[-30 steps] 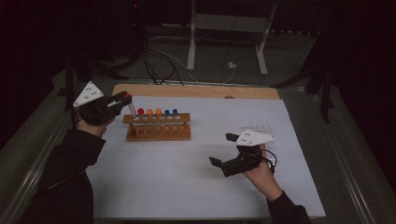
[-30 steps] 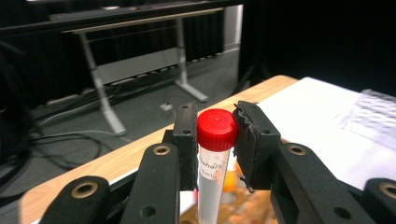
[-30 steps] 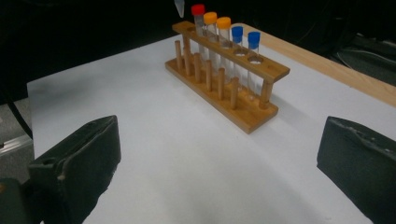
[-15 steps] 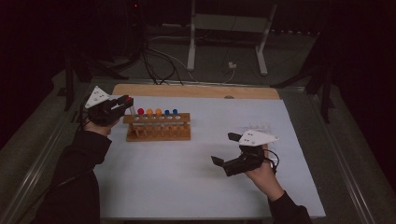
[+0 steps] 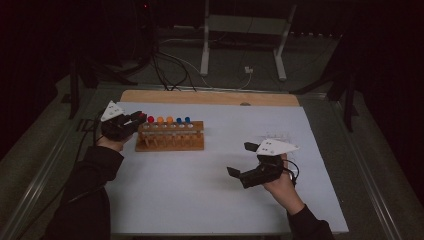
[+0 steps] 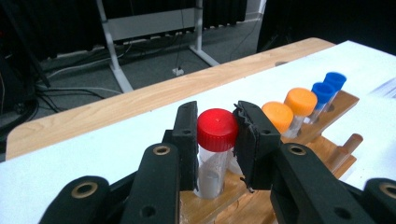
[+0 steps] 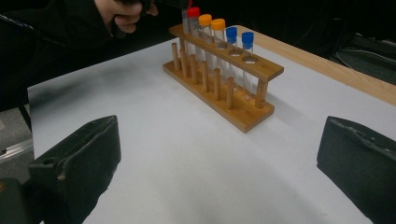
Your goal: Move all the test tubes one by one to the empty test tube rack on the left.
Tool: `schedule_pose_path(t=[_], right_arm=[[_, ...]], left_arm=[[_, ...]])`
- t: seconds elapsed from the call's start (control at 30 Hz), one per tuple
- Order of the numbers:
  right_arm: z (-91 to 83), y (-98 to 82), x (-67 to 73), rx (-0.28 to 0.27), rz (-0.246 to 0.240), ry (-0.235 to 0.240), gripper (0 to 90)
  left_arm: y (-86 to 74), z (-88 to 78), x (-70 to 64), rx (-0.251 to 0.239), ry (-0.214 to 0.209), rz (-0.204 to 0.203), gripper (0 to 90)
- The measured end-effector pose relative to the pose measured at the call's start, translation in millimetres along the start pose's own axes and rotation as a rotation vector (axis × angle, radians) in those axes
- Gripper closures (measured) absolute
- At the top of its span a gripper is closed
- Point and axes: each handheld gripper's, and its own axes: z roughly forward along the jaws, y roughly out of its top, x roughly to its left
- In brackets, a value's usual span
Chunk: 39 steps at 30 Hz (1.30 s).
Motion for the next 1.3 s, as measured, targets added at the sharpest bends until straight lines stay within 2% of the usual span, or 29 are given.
schedule_pose_path(t=[0.23, 0.73, 0.8, 1.03, 1.07, 1.13, 1.3], right_arm=[[0.0, 0.0, 0.4, 0.002, -0.003, -0.003, 0.0], [-1.7, 0.6, -0.8, 0.000, 0.001, -0.003, 0.0], [-1.8, 0.7, -0.8, 0.000, 0.001, -0.003, 0.0], [-3.5, 0.8, -2.0, -0.003, 0.001, -0.007, 0.0], [-3.7, 0.9, -1.9, -0.005, 0.000, -0.005, 0.0], [-4.2, 1.2, -1.9, -0.007, 0.002, -0.006, 0.0], [-4.8, 1.4, -2.2, -0.011, 0.001, -0.005, 0.0]], left_arm=[[-6.9, 2.5, 0.4, 0.004, 0.005, -0.007, 71.8], [-5.5, -0.3, -0.2, 0.033, 0.003, -0.007, 71.2], [-4.5, -3.2, -0.7, 0.019, -0.003, -0.016, 70.2], [5.5, -24.3, -4.1, 0.002, -0.030, -0.010, 44.5], [5.7, -28.0, -4.7, -0.002, -0.051, -0.018, 40.3], [5.5, -35.1, -7.8, -0.002, -0.052, -0.013, 34.0], [1.9, -51.3, -19.1, 0.001, -0.100, -0.014, 16.5]])
